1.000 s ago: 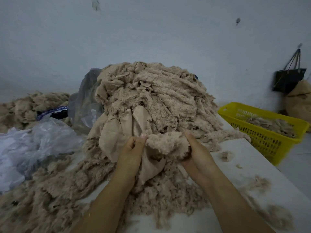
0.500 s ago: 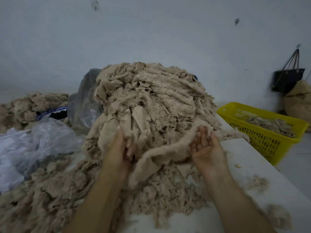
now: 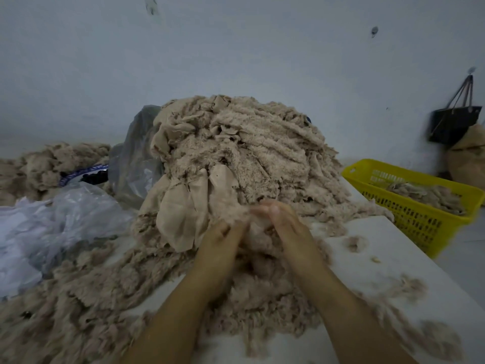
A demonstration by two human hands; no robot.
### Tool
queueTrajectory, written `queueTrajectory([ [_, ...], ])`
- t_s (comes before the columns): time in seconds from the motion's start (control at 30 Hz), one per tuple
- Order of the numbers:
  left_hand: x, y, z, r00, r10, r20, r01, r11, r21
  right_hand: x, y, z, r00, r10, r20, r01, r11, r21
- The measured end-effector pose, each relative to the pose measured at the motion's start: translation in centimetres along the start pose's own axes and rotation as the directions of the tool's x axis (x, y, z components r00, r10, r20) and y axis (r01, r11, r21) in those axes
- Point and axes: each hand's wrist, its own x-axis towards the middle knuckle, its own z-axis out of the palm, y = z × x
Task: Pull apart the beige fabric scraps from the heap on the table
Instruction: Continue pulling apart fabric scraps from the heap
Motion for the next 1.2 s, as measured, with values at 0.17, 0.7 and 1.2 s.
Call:
queueTrajectory([
  [0.17, 0.7, 1.4, -1.2, 0.989, -0.127, 0.078, 0.149, 0.801, -0.58, -0.3, 1.5, -0.1, 0.964, 0.206, 0.167, -0.166, 0.96, -0.225],
  [0.7, 1.5, 1.6, -2.6, 0.988, -0.098, -0.12, -0.008, 0.741, -0.671, 0.7, -0.8, -2.5, 0.96, 0.281, 0.011, -0.177, 0.574, 0.8],
  [1.2, 0.5, 1.3, 0.1, 0.996, -0.013, 0.093, 0.062, 0.834, -0.548, 0.2, 1.9, 1.0, 0.977, 0.198, 0.079, -0.173, 0.952, -0.251],
])
